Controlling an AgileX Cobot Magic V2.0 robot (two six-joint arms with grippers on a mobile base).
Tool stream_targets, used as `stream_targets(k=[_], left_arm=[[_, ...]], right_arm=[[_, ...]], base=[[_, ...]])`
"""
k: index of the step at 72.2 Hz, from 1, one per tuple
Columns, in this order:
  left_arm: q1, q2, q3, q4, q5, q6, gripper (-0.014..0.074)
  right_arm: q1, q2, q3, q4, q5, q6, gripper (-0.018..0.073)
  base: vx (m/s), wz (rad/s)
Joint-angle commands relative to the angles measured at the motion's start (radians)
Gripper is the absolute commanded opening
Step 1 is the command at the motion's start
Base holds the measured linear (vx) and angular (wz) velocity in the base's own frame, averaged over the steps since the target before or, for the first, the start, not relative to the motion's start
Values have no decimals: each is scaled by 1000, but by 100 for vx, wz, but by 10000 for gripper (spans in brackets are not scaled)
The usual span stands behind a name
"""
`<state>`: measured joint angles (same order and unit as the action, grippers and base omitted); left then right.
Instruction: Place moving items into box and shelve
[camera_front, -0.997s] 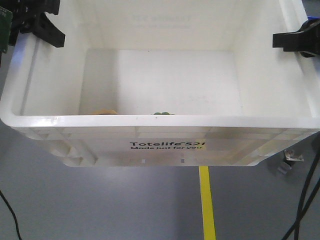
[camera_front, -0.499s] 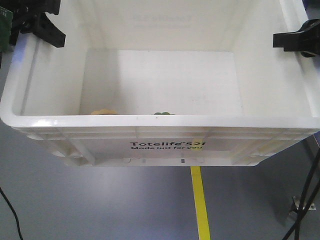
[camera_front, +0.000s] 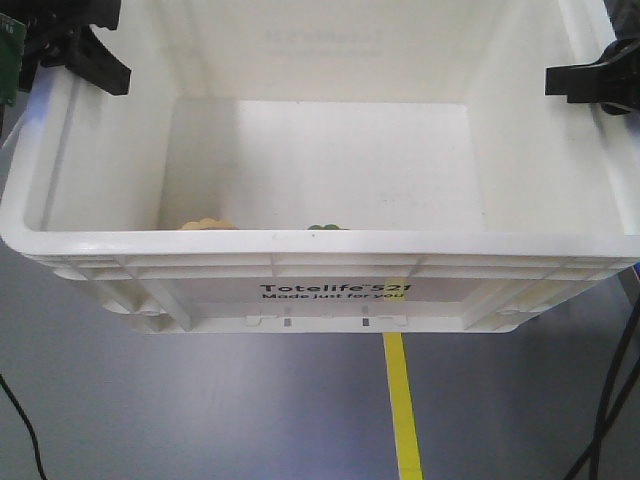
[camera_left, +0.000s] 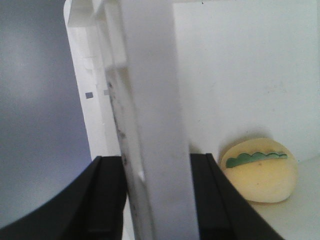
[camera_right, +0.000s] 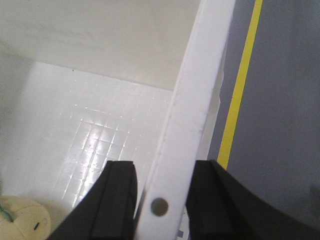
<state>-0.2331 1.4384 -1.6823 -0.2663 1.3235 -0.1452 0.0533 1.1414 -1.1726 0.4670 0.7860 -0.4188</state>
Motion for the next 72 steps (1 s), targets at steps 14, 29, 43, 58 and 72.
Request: stream_targets(k=[14,29,43,58,72], left_arm=[[-9,-50,-48,-105,-74,14,0],[-9,-50,-48,-105,-74,14,0],[-9,-50,-48,-105,-74,14,0],[-9,-50,-48,-105,-74,14,0],[-9,-49,-48,-109,-74,14,0]], right_arm=[[6,-30,-44,86,-86,-41,-8],[6,-30,-44,86,-87,-41,-8],[6,-30,-44,86,-87,-41,-8],[6,-30,-44,86,-87,-41,-8],[6,-30,-44,86,-86,-41,-8]], base=[[66,3],[66,-4],[66,-10],[66,-9],[64,-7]])
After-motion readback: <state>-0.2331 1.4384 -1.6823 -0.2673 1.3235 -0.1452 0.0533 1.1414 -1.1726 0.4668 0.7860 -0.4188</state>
